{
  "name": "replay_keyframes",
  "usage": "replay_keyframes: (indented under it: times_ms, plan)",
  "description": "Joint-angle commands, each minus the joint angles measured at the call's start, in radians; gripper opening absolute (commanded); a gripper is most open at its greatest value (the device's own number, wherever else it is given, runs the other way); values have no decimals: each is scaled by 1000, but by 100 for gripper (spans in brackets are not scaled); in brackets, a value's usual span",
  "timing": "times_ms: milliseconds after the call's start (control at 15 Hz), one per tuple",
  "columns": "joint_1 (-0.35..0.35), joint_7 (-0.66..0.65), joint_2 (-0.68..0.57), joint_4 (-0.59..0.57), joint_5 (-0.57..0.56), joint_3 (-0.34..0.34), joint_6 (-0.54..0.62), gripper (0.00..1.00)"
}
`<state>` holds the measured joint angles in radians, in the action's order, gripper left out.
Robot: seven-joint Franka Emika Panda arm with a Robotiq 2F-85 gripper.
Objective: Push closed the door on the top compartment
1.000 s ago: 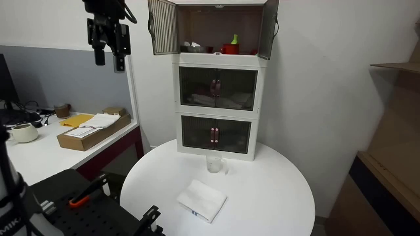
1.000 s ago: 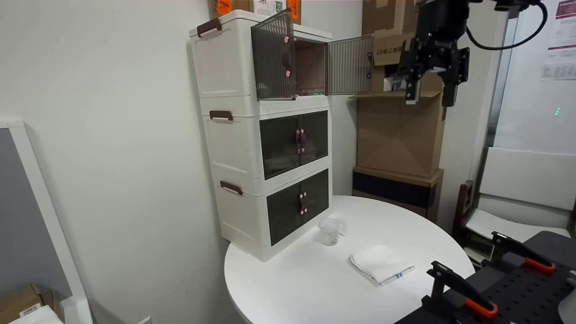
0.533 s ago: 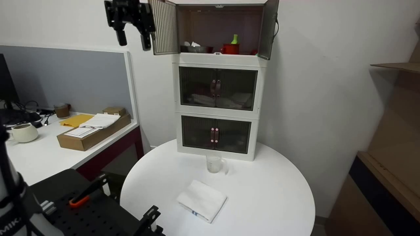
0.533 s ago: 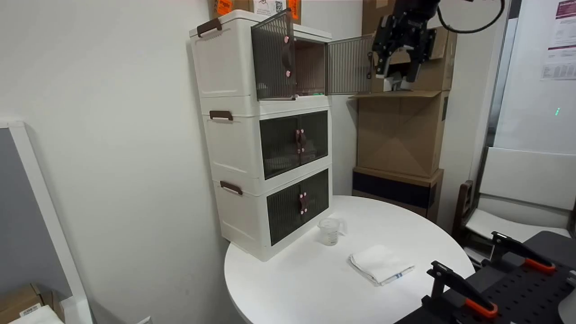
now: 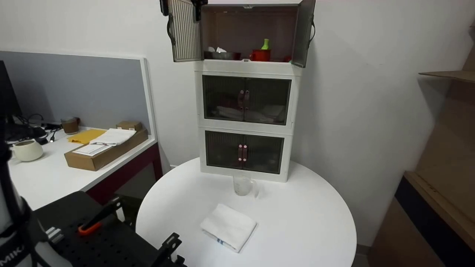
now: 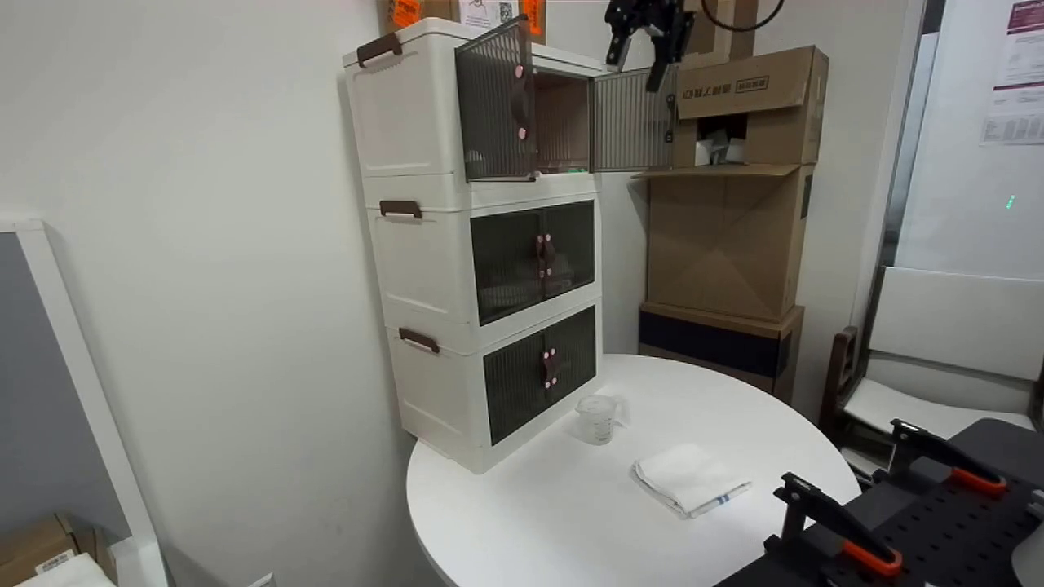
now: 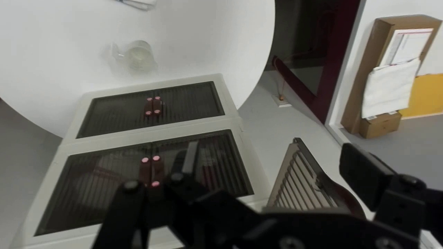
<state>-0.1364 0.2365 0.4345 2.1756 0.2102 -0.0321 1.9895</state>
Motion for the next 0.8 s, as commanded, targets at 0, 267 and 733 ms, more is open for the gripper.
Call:
replay_keyframes:
  times_ms: [0, 267, 733]
  plan:
    - [-25, 54, -173, -255, 103, -25, -139, 100]
    - [-3, 32, -300, -453, 163, 0, -230, 100]
    - [7, -4, -454, -654, 228, 59, -284, 100]
